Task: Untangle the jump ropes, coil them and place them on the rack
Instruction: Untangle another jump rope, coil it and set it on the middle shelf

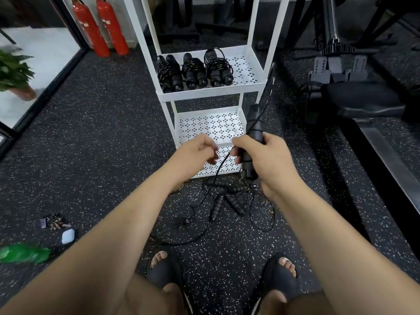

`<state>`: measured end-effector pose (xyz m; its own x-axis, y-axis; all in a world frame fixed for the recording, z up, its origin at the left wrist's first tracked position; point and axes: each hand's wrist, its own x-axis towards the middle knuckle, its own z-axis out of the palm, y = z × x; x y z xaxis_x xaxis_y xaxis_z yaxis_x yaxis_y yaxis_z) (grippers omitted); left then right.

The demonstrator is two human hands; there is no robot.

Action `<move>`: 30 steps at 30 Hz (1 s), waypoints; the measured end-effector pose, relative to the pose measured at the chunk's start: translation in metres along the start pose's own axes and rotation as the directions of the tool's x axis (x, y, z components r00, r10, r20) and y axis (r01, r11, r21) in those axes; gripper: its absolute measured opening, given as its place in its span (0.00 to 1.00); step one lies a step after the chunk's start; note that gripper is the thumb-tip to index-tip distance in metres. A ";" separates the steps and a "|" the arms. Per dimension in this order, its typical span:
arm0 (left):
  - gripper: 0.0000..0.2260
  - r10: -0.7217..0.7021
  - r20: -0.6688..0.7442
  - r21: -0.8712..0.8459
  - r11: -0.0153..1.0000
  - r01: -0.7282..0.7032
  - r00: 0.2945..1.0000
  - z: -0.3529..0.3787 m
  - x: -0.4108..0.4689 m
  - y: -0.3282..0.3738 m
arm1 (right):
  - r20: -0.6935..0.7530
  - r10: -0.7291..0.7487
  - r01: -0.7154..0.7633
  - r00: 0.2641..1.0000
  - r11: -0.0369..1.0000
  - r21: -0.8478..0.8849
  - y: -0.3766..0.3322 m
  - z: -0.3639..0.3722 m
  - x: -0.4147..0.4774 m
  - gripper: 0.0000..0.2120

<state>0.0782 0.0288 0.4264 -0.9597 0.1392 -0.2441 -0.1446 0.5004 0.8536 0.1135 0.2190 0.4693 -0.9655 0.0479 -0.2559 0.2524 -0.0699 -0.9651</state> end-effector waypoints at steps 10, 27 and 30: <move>0.15 -0.229 0.357 0.438 0.897 0.053 0.906 0.048 0.008 -0.064 | -0.008 -0.039 0.040 0.999 0.990 0.135 -0.025 -0.017 -0.005 0.05; 0.13 -0.135 0.227 0.389 0.921 0.038 0.964 0.065 0.007 -0.065 | 0.017 -0.064 0.055 0.998 0.944 0.325 -0.051 -0.035 -0.010 0.05; 0.12 -0.130 0.225 0.440 0.898 0.018 0.966 0.061 0.007 -0.059 | 0.005 -0.071 0.065 0.997 0.935 0.349 -0.050 -0.039 -0.008 0.05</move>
<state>0.0952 0.0519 0.3461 -0.8537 0.2616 -0.4502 -0.0412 0.8280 0.5592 0.1108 0.2606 0.5177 -0.9813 0.0481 -0.1864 0.1507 -0.4104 -0.8994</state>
